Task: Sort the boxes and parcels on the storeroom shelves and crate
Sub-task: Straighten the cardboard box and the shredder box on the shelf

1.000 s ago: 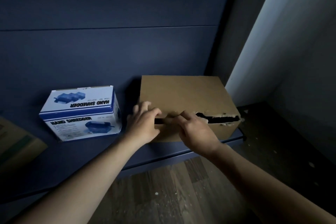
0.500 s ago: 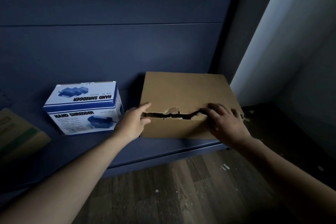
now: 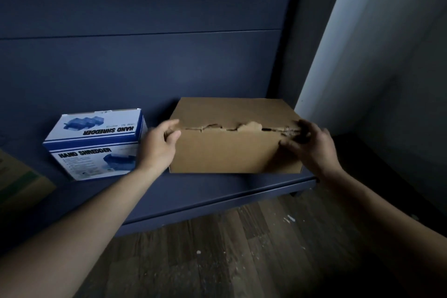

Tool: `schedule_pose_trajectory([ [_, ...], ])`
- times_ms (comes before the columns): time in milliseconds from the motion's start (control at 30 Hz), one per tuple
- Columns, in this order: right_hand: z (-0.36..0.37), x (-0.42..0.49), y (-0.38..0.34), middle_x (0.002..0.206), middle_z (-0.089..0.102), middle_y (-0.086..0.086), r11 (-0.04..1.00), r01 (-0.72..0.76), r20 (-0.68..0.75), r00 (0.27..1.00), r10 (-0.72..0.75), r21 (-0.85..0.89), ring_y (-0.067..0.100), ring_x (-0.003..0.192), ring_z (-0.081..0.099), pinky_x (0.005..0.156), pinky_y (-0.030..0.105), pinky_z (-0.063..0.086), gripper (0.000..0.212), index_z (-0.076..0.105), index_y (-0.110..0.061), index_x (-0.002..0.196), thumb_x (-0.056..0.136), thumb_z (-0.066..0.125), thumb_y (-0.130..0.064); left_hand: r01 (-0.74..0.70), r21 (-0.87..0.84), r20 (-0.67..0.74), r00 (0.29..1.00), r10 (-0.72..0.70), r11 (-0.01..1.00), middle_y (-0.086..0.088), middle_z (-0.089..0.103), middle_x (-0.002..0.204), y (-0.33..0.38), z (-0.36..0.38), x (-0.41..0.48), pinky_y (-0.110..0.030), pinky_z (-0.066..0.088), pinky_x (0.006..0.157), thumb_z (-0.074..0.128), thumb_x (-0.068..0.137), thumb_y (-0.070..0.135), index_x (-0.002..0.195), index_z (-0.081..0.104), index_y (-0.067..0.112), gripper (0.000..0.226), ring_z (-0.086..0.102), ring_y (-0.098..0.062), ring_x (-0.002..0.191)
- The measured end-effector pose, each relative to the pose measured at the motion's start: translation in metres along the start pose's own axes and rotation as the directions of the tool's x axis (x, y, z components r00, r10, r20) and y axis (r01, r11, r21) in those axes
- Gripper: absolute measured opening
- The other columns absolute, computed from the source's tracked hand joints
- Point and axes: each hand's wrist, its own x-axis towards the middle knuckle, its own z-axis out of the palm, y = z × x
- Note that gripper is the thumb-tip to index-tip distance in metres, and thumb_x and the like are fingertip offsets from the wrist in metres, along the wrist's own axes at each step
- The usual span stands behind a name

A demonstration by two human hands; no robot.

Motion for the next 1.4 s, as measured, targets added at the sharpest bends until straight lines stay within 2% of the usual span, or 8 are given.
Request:
schedule_pose_trajectory([
  [267, 0.0, -0.001, -0.016, 0.127, 0.052, 0.004, 0.877, -0.06, -0.011, 0.997, 0.074, 0.476, 0.01, 0.111, 0.053, 0.091, 0.018, 0.044, 0.067, 0.052, -0.014, 0.137, 0.08, 0.077, -0.035, 0.117, -0.1, -0.114, 0.985, -0.128, 0.988, -0.006, 0.056, 0.134, 0.013, -0.012, 0.02, -0.036, 0.04, 0.104, 0.046, 0.1, 0.021, 0.135, 0.05, 0.02, 0.035, 0.05, -0.027, 0.123],
  [433, 0.008, -0.002, -0.01, 0.118, 0.058, -0.007, 0.644, -0.227, 0.153, 0.974, 0.169, 0.73, 0.011, 0.114, 0.05, 0.106, 0.034, 0.039, 0.036, 0.049, -0.027, 0.131, 0.097, 0.052, -0.04, 0.141, -0.111, -0.112, 0.982, -0.153, 0.984, -0.007, 0.054, 0.135, 0.015, -0.003, 0.02, -0.038, 0.039, 0.104, 0.043, 0.101, 0.019, 0.136, 0.047, 0.019, 0.035, 0.048, -0.029, 0.124],
  [567, 0.023, -0.006, 0.009, 0.14, 0.046, -0.003, 0.562, -0.435, 0.343, 0.9, 0.267, 0.704, 0.019, 0.128, 0.041, 0.108, 0.046, 0.034, 0.062, 0.035, -0.035, 0.141, 0.089, 0.039, -0.07, 0.198, -0.077, -0.117, 0.971, -0.206, 0.977, -0.008, 0.055, 0.133, 0.012, 0.009, 0.016, -0.043, 0.039, 0.103, 0.04, 0.101, 0.015, 0.134, 0.046, 0.022, 0.035, 0.048, -0.034, 0.121],
  [700, 0.026, -0.005, 0.02, 0.136, 0.053, -0.001, 0.478, -0.554, 0.446, 0.833, 0.328, 0.682, 0.019, 0.122, 0.05, 0.078, 0.038, 0.047, 0.079, 0.042, -0.031, 0.14, 0.076, 0.051, -0.078, 0.201, -0.084, -0.116, 0.971, -0.21, 0.976, -0.008, 0.055, 0.132, 0.012, 0.01, 0.019, -0.043, 0.039, 0.103, 0.04, 0.101, 0.014, 0.135, 0.047, 0.022, 0.035, 0.049, -0.034, 0.121],
  [833, 0.024, -0.007, 0.023, 0.138, 0.049, 0.0, 0.441, -0.64, 0.559, 0.766, 0.316, 0.629, 0.028, 0.119, 0.051, 0.062, 0.045, 0.056, 0.1, 0.043, -0.039, 0.138, 0.051, 0.063, -0.085, 0.219, -0.076, -0.129, 0.965, -0.227, 0.973, -0.006, 0.054, 0.133, 0.009, 0.011, 0.018, -0.041, 0.038, 0.101, 0.041, 0.101, 0.015, 0.134, 0.046, 0.024, 0.035, 0.043, -0.035, 0.125],
  [1067, 0.011, -0.003, 0.012, 0.12, 0.052, 0.014, 0.404, -0.758, 0.662, 0.648, 0.378, 0.512, 0.037, 0.111, 0.051, 0.087, 0.065, 0.046, 0.074, 0.05, -0.021, 0.126, 0.077, 0.05, -0.076, 0.196, 0.003, -0.14, 0.971, -0.194, 0.981, -0.016, 0.044, 0.139, 0.013, 0.013, 0.025, -0.043, 0.035, 0.108, 0.042, 0.099, 0.015, 0.139, 0.044, 0.022, 0.04, 0.043, -0.036, 0.127],
  [1233, 0.013, -0.004, -0.001, 0.112, 0.054, 0.01, 0.393, -0.789, 0.714, 0.603, 0.355, 0.472, 0.035, 0.104, 0.053, 0.089, 0.061, 0.043, 0.054, 0.062, -0.024, 0.11, 0.071, 0.057, -0.063, -0.097, 0.397, 0.003, 0.995, 0.104, 0.913, -0.013, 0.001, 0.159, 0.04, 0.019, -0.003, -0.052, 0.025, 0.113, 0.071, 0.078, 0.021, 0.153, 0.016, 0.027, 0.093, 0.013, -0.039, 0.142],
  [1400, 0.014, -0.007, -0.01, 0.12, 0.054, 0.008, 0.433, -0.762, 0.701, 0.632, 0.332, 0.481, 0.035, 0.11, 0.051, 0.092, 0.068, 0.039, 0.048, 0.063, -0.028, 0.108, 0.075, 0.058, -0.062, -0.557, 0.567, 0.422, 0.829, 0.366, 0.607, -0.005, -0.02, 0.16, 0.083, 0.05, -0.04, -0.059, -0.001, 0.115, 0.077, 0.076, 0.039, 0.148, -0.022, 0.038, 0.123, -0.018, -0.031, 0.147],
])
